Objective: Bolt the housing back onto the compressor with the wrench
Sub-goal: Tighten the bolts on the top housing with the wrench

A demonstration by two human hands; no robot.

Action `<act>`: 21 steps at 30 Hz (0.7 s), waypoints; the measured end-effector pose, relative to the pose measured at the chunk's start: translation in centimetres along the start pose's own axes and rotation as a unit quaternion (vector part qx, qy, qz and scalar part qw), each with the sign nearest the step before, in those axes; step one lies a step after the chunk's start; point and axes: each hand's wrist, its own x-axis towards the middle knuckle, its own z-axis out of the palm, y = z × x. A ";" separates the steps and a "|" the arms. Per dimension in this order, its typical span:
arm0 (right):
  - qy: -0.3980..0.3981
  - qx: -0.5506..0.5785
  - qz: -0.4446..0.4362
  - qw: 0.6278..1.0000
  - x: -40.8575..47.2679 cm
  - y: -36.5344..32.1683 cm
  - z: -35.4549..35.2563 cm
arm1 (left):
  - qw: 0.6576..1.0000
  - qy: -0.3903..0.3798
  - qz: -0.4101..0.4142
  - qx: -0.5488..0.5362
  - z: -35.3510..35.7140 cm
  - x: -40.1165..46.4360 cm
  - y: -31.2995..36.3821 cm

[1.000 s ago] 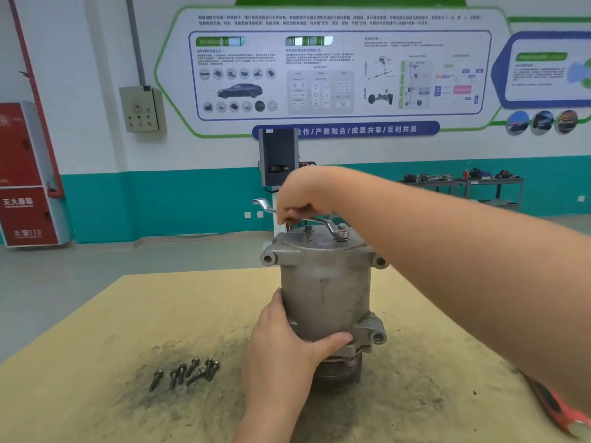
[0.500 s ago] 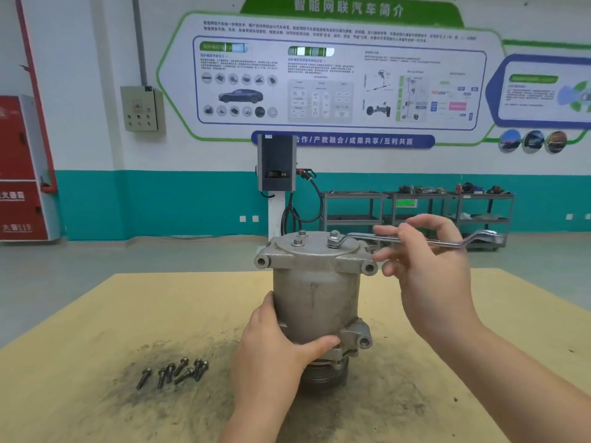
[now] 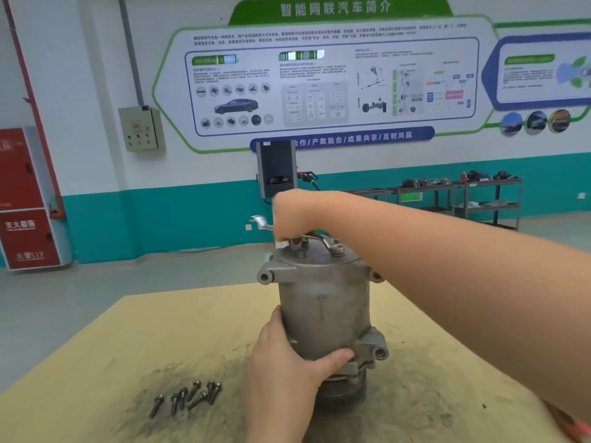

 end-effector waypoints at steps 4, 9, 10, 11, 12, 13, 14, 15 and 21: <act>-0.019 0.167 0.184 0.968 -0.2 5.2 1.2 | 1.000 -0.001 -0.007 0.018 -0.2 0.2 0.2; 0.129 0.682 0.326 0.642 -4.9 9.2 4.0 | 1.000 0.008 -0.001 0.022 -0.1 0.0 0.0; 0.176 0.730 0.311 0.583 -6.0 9.5 4.7 | 1.000 0.011 0.000 0.021 -0.1 -0.1 0.0; 0.222 0.743 0.296 0.558 -7.1 9.9 5.4 | 1.000 0.014 0.002 0.020 0.0 -0.1 0.0; 0.264 0.737 0.282 0.555 -8.3 10.0 6.1 | 1.000 0.016 0.004 0.020 0.0 -0.2 0.0; 0.310 0.722 0.264 0.559 -9.4 10.0 6.7 | 1.000 0.017 0.007 0.021 0.0 -0.2 0.0; 0.349 0.708 0.243 0.564 -10.5 9.8 7.2 | 1.000 0.017 0.008 0.023 -0.1 -0.2 0.0; 0.384 0.692 0.215 0.572 -11.6 9.3 7.5 | 1.000 0.017 0.009 0.025 -0.1 -0.3 0.0; 0.491 0.340 -0.134 0.791 -16.1 3.0 6.8 | 0.999 0.021 0.014 0.026 0.1 -0.4 -0.1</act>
